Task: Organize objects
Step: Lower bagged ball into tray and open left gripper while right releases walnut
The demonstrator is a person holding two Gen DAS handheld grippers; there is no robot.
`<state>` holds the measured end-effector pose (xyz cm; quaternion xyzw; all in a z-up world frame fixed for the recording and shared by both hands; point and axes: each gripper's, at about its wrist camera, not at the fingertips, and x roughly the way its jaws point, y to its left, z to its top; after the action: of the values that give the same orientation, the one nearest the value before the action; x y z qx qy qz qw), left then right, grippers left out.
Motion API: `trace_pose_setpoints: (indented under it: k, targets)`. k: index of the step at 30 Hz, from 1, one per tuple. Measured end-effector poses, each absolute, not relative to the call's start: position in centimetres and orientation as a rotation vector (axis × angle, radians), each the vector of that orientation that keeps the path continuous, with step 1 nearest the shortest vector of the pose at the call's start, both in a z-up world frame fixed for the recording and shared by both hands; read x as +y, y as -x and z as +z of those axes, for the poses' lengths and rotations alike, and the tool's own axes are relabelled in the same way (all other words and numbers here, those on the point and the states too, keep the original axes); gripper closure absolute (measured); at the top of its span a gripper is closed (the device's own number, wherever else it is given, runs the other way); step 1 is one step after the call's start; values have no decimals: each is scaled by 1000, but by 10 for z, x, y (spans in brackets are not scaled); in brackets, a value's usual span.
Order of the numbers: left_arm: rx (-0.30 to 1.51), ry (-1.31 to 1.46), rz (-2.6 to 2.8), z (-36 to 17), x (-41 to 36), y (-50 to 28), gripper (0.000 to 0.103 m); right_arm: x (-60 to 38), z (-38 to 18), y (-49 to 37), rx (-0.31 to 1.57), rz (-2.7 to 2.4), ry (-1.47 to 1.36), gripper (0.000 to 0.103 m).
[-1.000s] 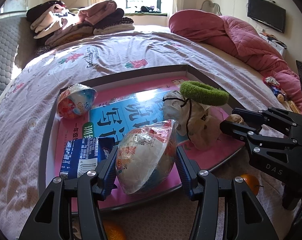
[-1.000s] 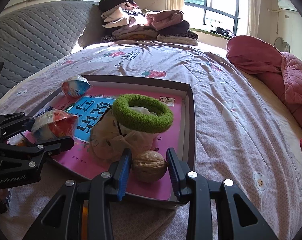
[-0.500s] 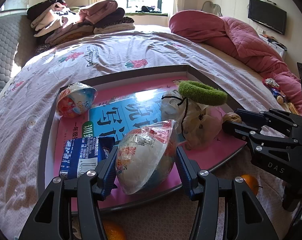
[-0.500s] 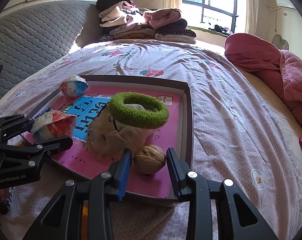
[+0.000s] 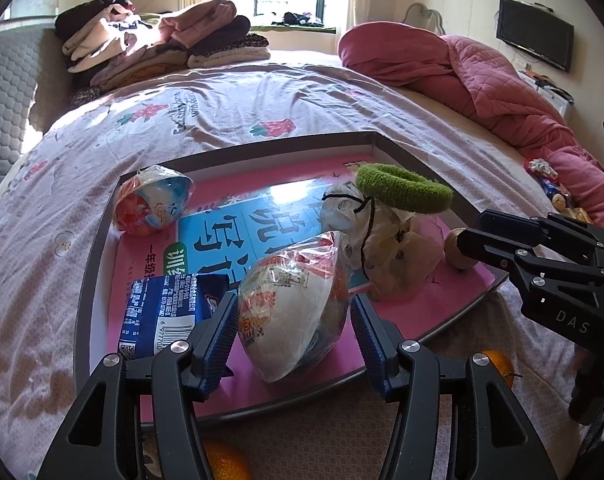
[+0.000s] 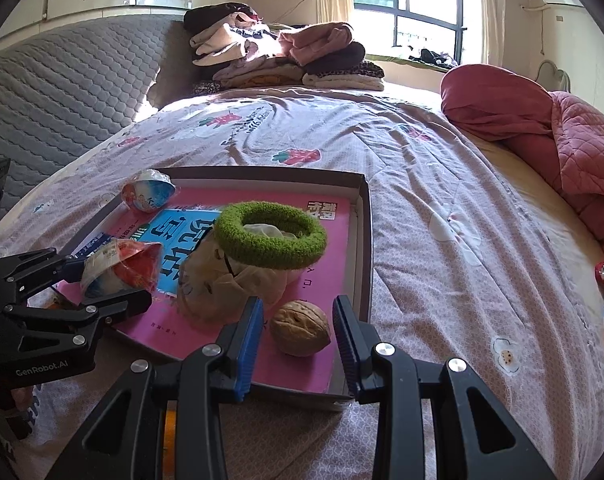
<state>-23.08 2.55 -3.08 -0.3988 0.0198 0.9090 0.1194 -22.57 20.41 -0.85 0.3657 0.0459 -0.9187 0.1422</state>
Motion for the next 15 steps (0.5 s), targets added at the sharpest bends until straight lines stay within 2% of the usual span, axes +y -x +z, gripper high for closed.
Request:
trace_pose_setpoints:
  k: [5,15]
  targets:
    - [48,1158,2657,-29,24,230,36,204,-8,226,124,-2656,-1054,67]
    - [39,1143,2669,-23,22,229,35,203,-5,224,131,-2659,-1043,67]
